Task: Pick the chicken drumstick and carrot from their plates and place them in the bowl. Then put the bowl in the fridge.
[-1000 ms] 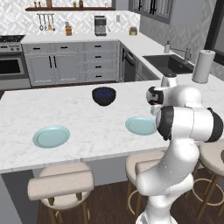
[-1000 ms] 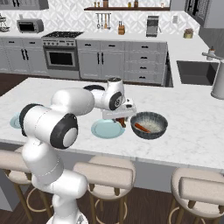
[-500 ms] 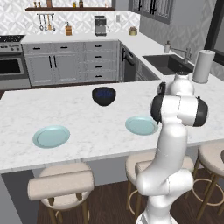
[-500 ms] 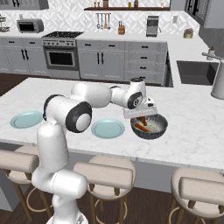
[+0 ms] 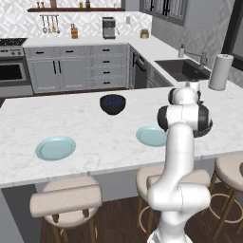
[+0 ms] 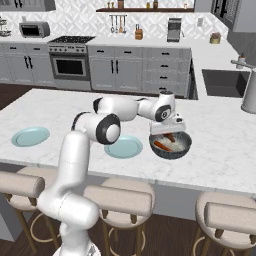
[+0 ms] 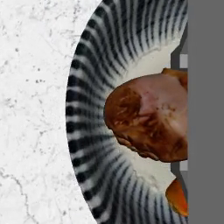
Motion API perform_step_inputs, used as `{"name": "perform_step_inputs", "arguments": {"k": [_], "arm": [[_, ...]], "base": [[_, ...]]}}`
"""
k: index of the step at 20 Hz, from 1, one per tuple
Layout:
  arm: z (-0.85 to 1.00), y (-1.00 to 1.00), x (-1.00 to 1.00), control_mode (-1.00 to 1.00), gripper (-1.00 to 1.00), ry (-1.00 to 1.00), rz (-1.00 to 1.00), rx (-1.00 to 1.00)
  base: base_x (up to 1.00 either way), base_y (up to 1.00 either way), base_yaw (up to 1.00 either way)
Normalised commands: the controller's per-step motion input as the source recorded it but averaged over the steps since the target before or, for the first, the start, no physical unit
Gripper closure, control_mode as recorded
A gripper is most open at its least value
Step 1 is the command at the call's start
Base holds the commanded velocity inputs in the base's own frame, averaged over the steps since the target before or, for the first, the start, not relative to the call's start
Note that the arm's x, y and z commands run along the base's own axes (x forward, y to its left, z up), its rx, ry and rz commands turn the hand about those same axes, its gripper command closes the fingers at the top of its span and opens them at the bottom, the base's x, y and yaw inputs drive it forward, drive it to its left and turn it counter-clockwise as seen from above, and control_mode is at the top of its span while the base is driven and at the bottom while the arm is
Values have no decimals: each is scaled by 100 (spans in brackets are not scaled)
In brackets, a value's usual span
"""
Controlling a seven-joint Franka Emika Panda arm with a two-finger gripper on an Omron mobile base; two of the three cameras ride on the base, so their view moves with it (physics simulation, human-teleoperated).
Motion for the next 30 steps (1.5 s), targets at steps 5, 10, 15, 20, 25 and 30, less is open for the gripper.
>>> {"name": "perform_step_inputs", "arguments": {"k": [5, 10, 15, 20, 25, 30], "arm": [[-41, 0, 1, -100, -100, 0, 2, 0], [-4, 2, -6, -100, -100, 0, 1, 0], [4, 25, -44, -100, -100, 0, 0, 0], [46, 36, -43, -100, -100, -2, 0, -1], [34, 76, -81, -100, -100, -1, 0, 0], [-1, 49, -19, -100, -100, 0, 0, 0]], "base": [[0, 0, 0], [0, 0, 0], [0, 0, 0], [0, 0, 0], [0, 0, 0], [0, 0, 0]]}}
